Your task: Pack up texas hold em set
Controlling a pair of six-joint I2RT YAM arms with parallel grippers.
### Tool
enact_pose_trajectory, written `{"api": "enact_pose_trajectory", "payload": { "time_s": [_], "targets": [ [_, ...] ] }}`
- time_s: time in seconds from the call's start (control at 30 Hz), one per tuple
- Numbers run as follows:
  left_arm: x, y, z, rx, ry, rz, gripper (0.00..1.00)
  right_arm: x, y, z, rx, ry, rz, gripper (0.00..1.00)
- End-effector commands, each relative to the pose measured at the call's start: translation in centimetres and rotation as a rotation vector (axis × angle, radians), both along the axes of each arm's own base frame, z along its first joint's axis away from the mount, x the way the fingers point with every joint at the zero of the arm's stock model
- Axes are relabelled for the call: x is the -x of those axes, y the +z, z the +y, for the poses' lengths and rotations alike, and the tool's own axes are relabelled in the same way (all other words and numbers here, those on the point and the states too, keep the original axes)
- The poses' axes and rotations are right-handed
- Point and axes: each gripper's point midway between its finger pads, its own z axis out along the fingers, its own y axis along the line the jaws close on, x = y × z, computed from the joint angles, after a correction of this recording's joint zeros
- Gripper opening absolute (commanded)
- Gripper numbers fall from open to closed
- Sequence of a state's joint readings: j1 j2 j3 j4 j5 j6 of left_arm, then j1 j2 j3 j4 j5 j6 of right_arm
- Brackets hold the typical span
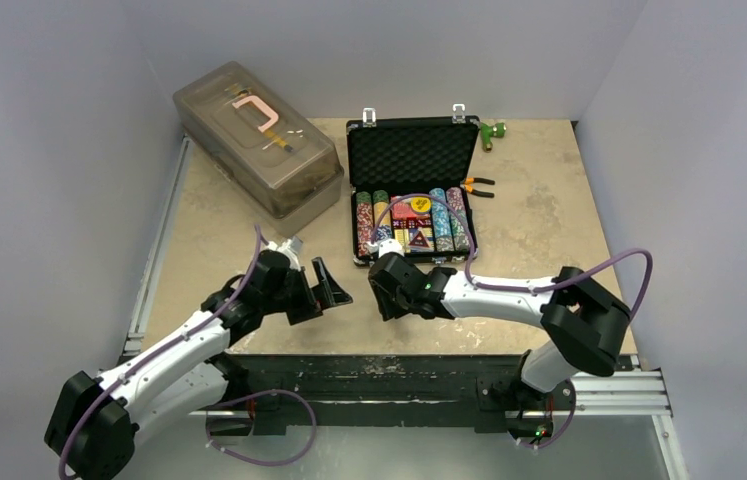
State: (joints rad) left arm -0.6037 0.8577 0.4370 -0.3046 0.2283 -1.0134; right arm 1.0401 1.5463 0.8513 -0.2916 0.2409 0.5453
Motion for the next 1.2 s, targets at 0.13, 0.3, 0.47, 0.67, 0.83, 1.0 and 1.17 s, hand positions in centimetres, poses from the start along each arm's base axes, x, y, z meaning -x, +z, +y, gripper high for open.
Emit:
{"api": "enact_pose_trajectory", "payload": {
  "time_s": [0.13, 0.3, 0.47, 0.67, 0.83, 1.0, 1.17],
  "targets": [
    [-2.3, 1.7, -1.9, 0.209, 0.034, -0.006, 0.91, -0.7, 2.3, 1.3, -0.094, 0.045, -0.061, 0.28],
    [-3.4, 2.0, -2.5, 0.266, 0.009, 0.007, 0.84, -0.7, 3.2, 1.7, -0.124, 0.092, -0.083, 0.27],
    [-3.9, 1.6, -2.9, 0.297, -0.027, 0.032, 0.73, -0.6, 4.0, 2.1, -0.147, 0.162, -0.117, 0.26],
    [-4.0, 1.2, -3.3, 0.303, -0.059, 0.05, 0.66, -1.0, 5.1, 2.9, -0.173, 0.22, -0.154, 0.26],
    [-4.1, 1.1, -3.8, 0.312, -0.093, 0.057, 0.63, -1.0, 5.6, 3.8, -0.2, 0.263, -0.165, 0.26],
    [-4.0, 0.5, -4.3, 0.33, -0.12, 0.081, 0.58, -0.9, 6.1, 4.4, -0.224, 0.291, -0.173, 0.25],
    [-4.0, 0.1, -4.9, 0.379, -0.141, 0.089, 0.56, -0.6, 6.5, 5.0, -0.247, 0.327, -0.175, 0.24]
  ]
}}
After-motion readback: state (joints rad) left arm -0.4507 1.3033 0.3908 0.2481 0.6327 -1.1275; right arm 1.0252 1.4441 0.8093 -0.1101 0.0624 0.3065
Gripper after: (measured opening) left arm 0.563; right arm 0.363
